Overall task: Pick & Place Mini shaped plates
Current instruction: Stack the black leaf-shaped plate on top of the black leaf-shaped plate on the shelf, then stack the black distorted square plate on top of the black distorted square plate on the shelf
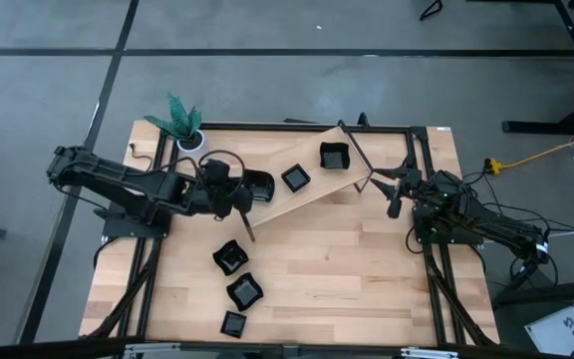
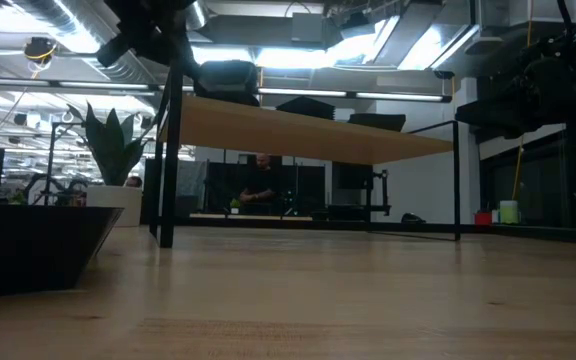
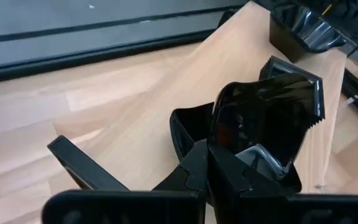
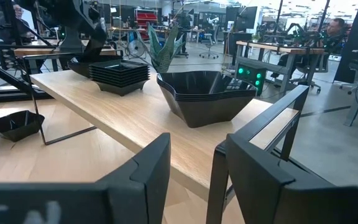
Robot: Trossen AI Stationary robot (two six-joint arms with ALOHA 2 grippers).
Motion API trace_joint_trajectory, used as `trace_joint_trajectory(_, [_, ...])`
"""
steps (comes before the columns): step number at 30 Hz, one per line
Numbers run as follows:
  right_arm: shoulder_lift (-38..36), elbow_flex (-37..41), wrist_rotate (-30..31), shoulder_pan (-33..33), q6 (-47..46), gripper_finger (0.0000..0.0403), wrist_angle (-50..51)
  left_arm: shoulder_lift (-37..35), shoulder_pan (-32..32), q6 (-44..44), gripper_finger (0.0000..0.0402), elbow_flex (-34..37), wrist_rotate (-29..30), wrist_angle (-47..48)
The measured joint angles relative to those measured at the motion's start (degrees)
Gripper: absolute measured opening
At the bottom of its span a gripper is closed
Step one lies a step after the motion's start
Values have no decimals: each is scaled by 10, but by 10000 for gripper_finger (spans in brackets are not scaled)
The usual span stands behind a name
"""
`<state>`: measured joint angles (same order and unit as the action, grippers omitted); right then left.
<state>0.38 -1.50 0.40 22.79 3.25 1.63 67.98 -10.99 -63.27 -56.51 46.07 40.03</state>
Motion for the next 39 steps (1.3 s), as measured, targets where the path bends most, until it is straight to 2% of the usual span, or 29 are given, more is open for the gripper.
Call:
trace_joint_trajectory(14, [0,0,0,0,0,154,0,1,3,3,14,0,1,0])
trace_joint_trajectory(32, [0,0,0,0,0,154,0,1,2,21,119,0,-4,0])
trace_joint_trajectory(39, [0,0,0,0,0,154,0,1,2,80,131,0,28,-40])
